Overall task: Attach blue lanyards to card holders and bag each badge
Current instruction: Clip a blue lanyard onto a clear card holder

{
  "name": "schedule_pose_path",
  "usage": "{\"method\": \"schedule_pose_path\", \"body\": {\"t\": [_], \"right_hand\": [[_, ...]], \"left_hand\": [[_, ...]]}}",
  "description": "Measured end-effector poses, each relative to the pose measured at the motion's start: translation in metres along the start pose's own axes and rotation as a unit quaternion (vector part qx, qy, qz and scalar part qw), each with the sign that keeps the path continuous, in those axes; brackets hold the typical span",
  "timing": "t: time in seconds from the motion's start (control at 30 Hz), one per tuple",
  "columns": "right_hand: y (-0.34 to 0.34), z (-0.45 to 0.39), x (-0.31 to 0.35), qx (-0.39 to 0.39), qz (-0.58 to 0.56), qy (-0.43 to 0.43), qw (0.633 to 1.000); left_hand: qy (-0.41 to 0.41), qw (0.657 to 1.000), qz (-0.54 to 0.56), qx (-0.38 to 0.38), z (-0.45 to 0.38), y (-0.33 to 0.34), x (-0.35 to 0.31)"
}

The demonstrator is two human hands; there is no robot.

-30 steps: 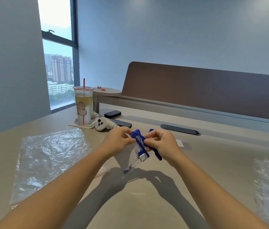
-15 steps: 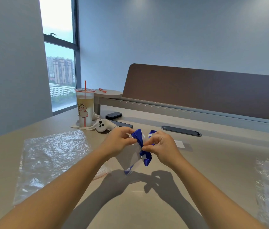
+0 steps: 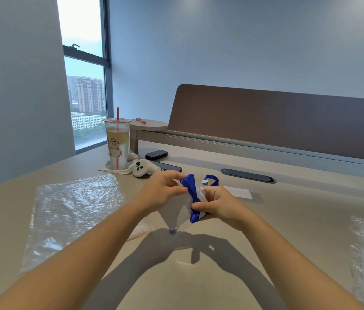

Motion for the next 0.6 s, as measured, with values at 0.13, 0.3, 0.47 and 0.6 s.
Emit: {"method": "schedule_pose_path", "body": {"t": [0.13,0.3,0.47,0.6], "right_hand": [[0.012,-0.002,0.0,-0.014,0.001,-0.016,1.0],[0.029,-0.004,0.002,-0.055,-0.025,-0.057,0.997],[0.046,-0.005,0.01,-0.124,-0.073,-0.097,0.985],[0.069,-0.006,0.015,-0.15,-0.091,-0.111,0.978]], "left_hand": [[-0.014,0.999,-0.027,-0.02,0.003,-0.007,0.01],[-0.073,0.995,-0.044,-0.049,0.016,-0.031,0.032],[-0.127,0.985,-0.08,-0.084,0.052,-0.074,0.066],[-0.177,0.966,-0.177,-0.057,0.088,-0.104,0.098]]}}
Point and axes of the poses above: each hand's wrist, its own z-axis away from the middle knuckle, its own y-axis out of the palm, x = y × z, the point moved 4 cm from there along -z, towards the middle knuckle, and after that the axes turned 7 degrees about -x, right-handed, at the moved point
